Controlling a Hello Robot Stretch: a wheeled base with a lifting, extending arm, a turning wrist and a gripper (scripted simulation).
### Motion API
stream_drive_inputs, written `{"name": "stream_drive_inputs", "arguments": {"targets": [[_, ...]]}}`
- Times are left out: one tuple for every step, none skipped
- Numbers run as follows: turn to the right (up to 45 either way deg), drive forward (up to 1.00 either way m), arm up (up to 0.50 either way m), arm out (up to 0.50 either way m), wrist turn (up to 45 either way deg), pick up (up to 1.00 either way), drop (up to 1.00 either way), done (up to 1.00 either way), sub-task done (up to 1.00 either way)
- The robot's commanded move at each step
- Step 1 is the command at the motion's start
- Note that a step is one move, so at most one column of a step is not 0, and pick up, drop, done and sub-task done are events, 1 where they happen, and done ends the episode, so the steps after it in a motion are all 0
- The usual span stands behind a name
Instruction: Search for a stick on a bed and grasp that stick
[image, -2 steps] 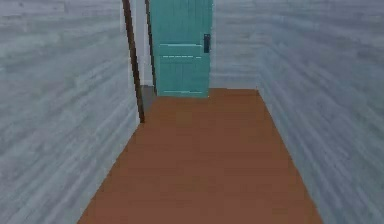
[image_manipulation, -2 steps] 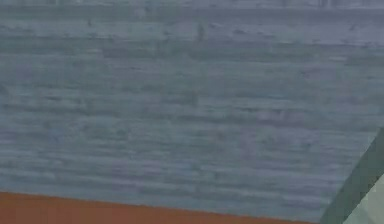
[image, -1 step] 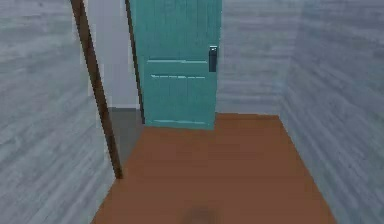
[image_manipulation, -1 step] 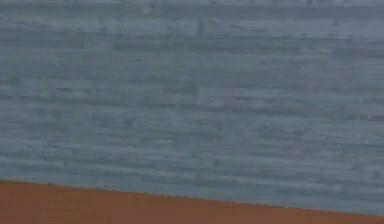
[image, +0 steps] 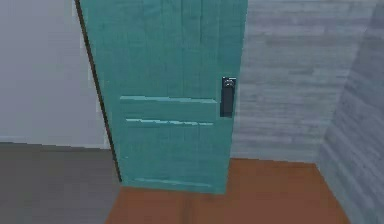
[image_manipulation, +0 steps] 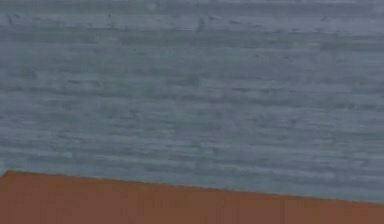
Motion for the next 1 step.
{"name": "stream_drive_inputs", "arguments": {"targets": [[-6.0, 0.00, 0.00, 0.00, 0.0, 0.00, 0.00, 0.00, 0.00]]}}
